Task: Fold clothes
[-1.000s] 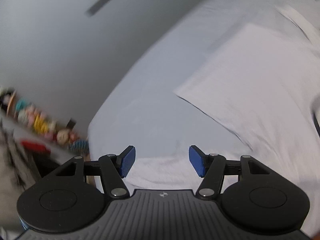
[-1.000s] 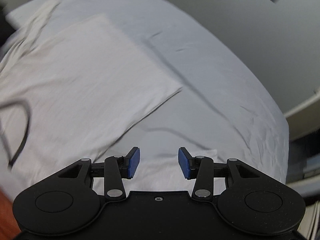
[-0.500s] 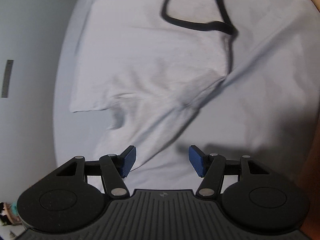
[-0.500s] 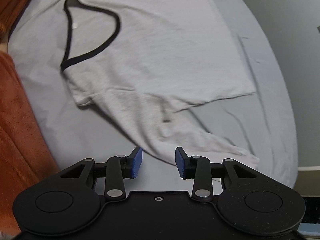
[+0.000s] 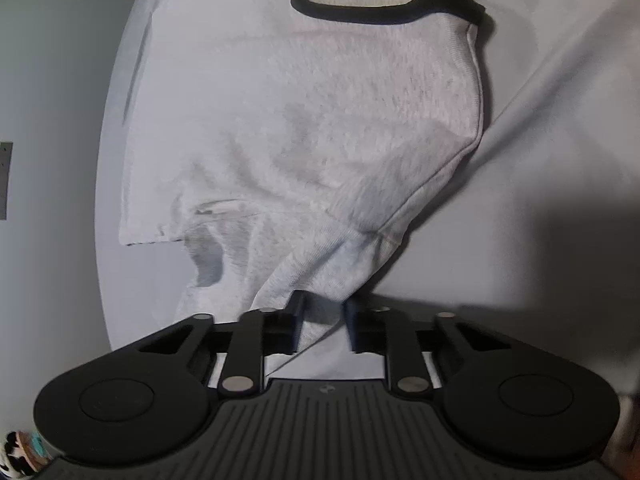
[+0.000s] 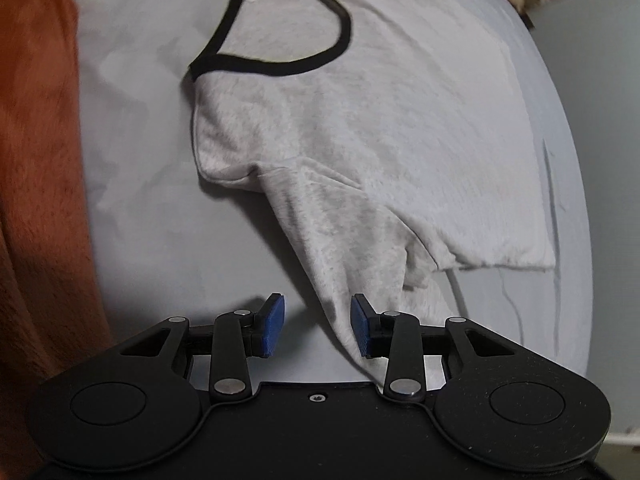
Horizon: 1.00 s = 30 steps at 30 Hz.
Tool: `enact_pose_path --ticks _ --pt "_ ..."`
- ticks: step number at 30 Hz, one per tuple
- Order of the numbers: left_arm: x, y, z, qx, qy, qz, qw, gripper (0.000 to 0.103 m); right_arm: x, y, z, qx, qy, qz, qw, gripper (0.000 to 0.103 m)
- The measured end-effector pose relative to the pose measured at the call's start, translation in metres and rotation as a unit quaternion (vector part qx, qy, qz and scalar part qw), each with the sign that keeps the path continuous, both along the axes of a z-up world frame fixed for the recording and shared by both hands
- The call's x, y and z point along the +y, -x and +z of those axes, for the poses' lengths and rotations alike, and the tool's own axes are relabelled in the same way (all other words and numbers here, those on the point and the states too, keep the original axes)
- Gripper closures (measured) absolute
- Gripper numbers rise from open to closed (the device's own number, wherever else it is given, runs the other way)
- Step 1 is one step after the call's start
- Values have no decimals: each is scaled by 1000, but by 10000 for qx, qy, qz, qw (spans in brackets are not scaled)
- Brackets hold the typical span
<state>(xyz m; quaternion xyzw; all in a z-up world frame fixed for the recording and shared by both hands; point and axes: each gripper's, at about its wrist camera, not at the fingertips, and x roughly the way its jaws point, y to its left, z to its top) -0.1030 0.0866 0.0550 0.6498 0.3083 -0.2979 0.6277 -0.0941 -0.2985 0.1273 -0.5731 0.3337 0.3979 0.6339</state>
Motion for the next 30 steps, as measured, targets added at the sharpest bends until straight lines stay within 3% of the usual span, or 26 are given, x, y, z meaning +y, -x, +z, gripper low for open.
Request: enact_pose_path --ticks 2,6,8,10,13,20,25,30 --pt "0 -2 -5 -58 -10 -9 10000 96 2 -2 -3 -53 -3 6 10000 90" --pt "2 -5 -8 -104 19 92 9999 99 6 -5 -19 -103 225 51 9997 92" --pt "4 -7 -9 -91 9 174 9998 100 7 -6 -24 -101 328 52 9994 101" --pt "8 -9 -6 -56 0 246 9997 100 7 -8 -23 -78 444 -122 9989 103" --pt "11 -9 1 6 -60 310 9995 102 2 -12 -13 194 492 -573 9970 103" --pt "24 -1 1 182 -105 578 9981 102 -12 -11 -5 449 538 -952 9930 103" --pt "29 -2 -4 333 -264 839 9956 103 -7 -13 -14 520 520 -1080 9914 102" --pt "44 -11 11 385 265 1313 9902 100 -10 -13 -13 864 504 -1331 9860 102"
